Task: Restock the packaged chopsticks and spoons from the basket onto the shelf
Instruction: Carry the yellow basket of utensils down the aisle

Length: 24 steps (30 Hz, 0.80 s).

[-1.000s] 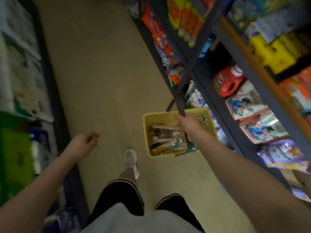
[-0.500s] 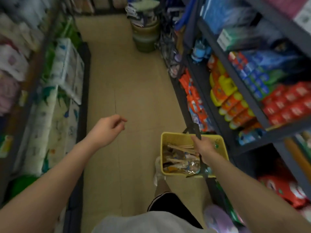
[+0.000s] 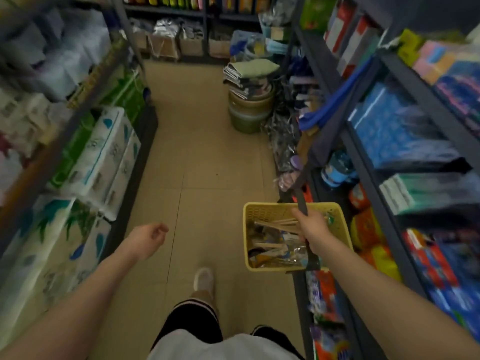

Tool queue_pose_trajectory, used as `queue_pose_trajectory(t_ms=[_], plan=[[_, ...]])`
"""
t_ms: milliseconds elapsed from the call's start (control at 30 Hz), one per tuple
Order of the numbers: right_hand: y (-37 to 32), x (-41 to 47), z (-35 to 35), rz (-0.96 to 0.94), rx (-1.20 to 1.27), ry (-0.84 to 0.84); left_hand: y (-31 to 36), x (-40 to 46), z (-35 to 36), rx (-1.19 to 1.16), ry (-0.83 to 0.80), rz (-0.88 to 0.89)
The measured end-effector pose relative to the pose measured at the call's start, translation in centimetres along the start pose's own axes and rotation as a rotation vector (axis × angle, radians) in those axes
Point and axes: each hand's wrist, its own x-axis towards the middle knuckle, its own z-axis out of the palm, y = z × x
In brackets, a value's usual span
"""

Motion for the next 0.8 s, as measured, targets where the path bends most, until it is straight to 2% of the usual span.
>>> queue_pose_trajectory(t_ms=[133,367,467,633,700,800], plan=[[-6.1,9.4,2.2,0.009,-0.019,0.003,1.6,10.4,-3.0,0.048,-0.013,-0.011],[-15.1,24.7,5.1,0.129,-0.058,0.102,9.9,28.6,-12.9,0.078,0.060,0.221],[-18.8,30.2,5.3,0.218,-0.066,0.084,14.7,35.4,-17.0,0.070,0.078,0.291],[-26.1,40.1,6.3,0.224,-0.032,0.095,20.6,47.7,-20.9,0.058,0.043,0.332],[-29.0,43.4,6.8,0.215,-0.067,0.100,21.8,51.5,-21.7,0.055,0.037,0.326],[-34.2,50.1,7.0,0.250,0.007,0.069,24.2,59.1,-23.0,0.032,0.027,0.292]])
